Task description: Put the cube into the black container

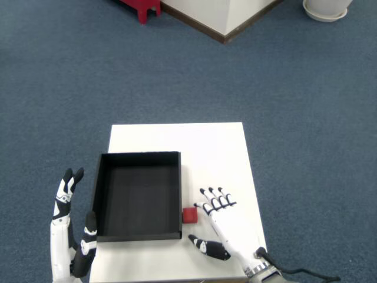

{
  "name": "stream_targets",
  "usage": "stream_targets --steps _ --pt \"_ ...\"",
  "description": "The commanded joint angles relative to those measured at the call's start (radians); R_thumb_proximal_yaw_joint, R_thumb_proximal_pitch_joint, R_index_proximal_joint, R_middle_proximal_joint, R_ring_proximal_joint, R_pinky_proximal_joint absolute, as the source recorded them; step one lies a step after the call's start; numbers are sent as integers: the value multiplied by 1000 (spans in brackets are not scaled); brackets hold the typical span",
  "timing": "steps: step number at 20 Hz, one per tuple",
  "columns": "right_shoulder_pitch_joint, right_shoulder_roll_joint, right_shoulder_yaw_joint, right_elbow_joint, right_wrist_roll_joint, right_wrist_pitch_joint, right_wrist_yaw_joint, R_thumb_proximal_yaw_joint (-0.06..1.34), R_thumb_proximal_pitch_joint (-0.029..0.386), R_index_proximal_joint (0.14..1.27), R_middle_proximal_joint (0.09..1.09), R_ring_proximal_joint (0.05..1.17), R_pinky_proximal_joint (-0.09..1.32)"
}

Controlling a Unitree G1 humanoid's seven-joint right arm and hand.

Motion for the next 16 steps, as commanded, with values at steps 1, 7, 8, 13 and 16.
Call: stream_targets --steps 1,7,8,13,16 --pt "-31 -8 -6 -25 22 5 -23 672 37 414 92 52 -65" --pt "-18 -7 -7 -17 27 -5 -24 690 49 419 92 52 -67" --pt "-17 -7 -8 -15 28 -8 -26 692 51 419 92 52 -68" --pt "-29 -9 -6 -31 31 -25 -52 702 65 413 91 51 -67" --pt "-51 -12 -9 -39 40 -24 -46 697 71 417 94 52 -67"
